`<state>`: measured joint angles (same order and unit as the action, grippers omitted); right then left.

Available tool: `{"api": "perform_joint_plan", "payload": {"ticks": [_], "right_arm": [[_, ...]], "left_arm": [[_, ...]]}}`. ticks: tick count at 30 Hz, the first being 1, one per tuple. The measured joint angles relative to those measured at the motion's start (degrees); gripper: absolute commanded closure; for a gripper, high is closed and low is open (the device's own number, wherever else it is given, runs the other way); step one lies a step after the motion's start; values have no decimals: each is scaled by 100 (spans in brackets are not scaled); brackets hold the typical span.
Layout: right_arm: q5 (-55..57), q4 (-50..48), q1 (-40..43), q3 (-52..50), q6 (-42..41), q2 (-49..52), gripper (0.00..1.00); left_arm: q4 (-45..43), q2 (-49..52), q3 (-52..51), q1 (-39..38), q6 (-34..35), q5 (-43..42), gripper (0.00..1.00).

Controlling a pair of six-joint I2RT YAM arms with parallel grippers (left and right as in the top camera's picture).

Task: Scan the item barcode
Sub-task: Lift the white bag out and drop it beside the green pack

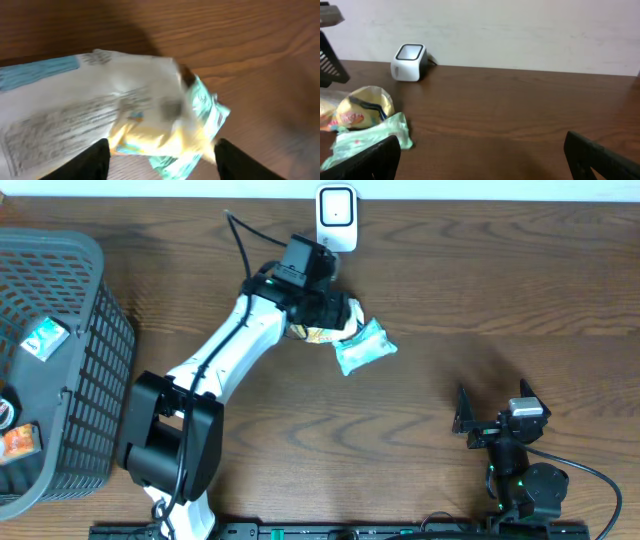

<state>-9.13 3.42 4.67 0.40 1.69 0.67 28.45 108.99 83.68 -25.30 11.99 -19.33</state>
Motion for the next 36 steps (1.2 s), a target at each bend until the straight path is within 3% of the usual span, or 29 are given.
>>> {"api": "perform_joint_plan", "payload": {"ticks": [4,8,15,21,30,36], "right_arm": [[0,0,0,0,0,2,1],[0,0,0,0,0,0,1],[0,-2,-2,0,0,2,1],[0,-2,0,0,0,2,1],[0,-2,-2,0,0,0,1],[0,0,0,0,0,2,1]], "left_arm": [[-11,-201,0,114,-4,2,29],[2,-815,107,693,-2,2,29],[4,-2704,494,2920,-2,184,29],[835,-3648,570,4795,22,1078,29],[2393,-2970,546,6282,234,2754,29],[2885,-1895,481,6601,1106,3569,30]]}}
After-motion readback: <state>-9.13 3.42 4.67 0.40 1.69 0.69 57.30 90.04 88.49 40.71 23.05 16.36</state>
